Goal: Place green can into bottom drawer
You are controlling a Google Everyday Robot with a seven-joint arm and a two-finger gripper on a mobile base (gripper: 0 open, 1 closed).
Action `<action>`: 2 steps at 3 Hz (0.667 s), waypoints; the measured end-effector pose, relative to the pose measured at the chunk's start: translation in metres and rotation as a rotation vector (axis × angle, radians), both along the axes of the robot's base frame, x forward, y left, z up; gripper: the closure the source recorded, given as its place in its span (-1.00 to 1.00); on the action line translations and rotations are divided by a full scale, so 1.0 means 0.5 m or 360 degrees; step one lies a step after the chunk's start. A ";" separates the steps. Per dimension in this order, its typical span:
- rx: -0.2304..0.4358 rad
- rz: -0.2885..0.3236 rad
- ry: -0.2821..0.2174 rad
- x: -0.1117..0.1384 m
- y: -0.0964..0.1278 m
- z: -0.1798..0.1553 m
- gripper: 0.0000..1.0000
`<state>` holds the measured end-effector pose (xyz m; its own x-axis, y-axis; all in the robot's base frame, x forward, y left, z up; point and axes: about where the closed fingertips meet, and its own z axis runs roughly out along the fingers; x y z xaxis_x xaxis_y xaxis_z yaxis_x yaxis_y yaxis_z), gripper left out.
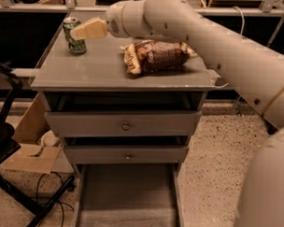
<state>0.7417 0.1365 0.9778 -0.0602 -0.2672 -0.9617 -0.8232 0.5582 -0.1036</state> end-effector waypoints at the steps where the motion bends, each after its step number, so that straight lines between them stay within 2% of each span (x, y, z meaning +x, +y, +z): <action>1: 0.0009 0.0071 0.0030 0.047 0.096 -0.026 -1.00; 2: 0.0050 0.0109 0.0041 0.127 0.167 -0.046 -1.00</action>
Offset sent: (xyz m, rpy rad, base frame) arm 0.1142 0.1223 -0.0303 0.0645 0.0256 0.0902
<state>0.8051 0.2201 0.9547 -0.0673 -0.2414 -0.9681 -0.8619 0.5028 -0.0655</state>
